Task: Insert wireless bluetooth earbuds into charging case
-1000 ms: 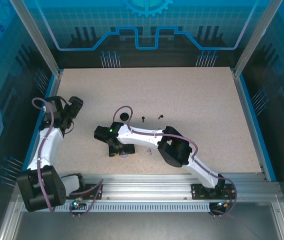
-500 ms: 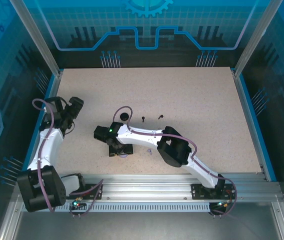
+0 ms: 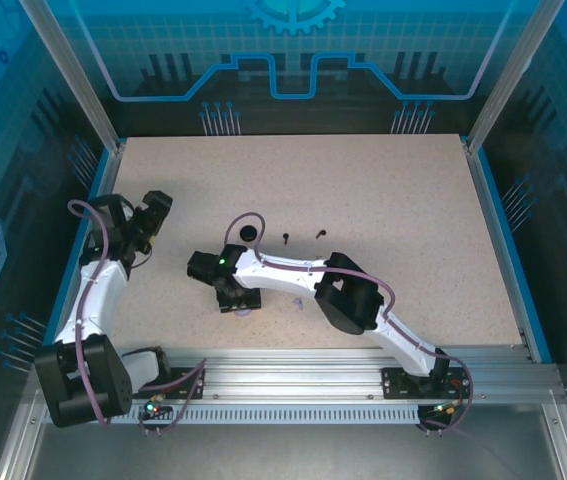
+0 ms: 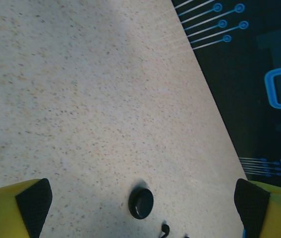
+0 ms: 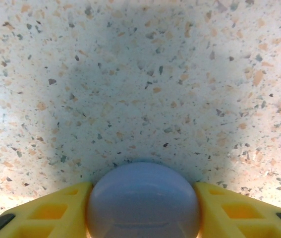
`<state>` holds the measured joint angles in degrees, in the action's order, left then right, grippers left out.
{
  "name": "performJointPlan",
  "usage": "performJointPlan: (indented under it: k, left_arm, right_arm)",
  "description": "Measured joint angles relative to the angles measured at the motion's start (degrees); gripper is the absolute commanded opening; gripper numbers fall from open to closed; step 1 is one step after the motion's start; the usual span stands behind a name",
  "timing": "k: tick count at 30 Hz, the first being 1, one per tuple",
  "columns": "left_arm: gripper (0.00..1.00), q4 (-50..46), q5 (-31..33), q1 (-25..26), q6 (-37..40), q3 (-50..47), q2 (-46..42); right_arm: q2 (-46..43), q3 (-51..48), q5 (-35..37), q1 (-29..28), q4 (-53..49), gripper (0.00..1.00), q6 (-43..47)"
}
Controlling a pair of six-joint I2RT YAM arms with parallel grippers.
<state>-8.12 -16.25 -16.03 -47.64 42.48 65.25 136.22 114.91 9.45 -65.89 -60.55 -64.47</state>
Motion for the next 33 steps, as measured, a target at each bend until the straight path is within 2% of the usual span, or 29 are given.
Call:
performJointPlan:
  k: [6, 11, 15, 19, 26, 33]
  left_arm:
    - [0.99, 3.52, -3.8, 0.0, -0.46, -2.27, -2.51]
    - [0.99, 7.26, -5.27, 0.37, -0.44, -5.49, -4.98]
    - [0.99, 8.52, -5.29, 2.69, -0.46, -7.91, -7.76]
    - [0.99, 10.32, -5.84, 5.22, -0.61, -10.27, -10.29]
    - [0.99, 17.94, -6.43, 13.84, -3.5, -18.1, -13.99]
    - [0.99, 27.39, -2.49, 25.33, -3.54, -25.57, -15.5]
  right_arm:
    - [-3.5, -5.05, -0.02, 0.26, 2.19, 0.46, 1.09]
    - [-10.43, -11.02, -0.02, 1.99, 4.87, 0.46, 1.9]
    - [-18.43, -15.67, -0.13, 5.6, 7.78, 0.47, 2.6]
    - [-25.42, -19.04, -0.83, 11.85, 10.86, 0.47, 3.02]
    - [-29.4, -22.43, -3.28, 21.68, 15.23, 0.47, 2.1]
    - [-29.92, -29.83, -10.43, 29.05, 23.37, 0.48, -5.33]
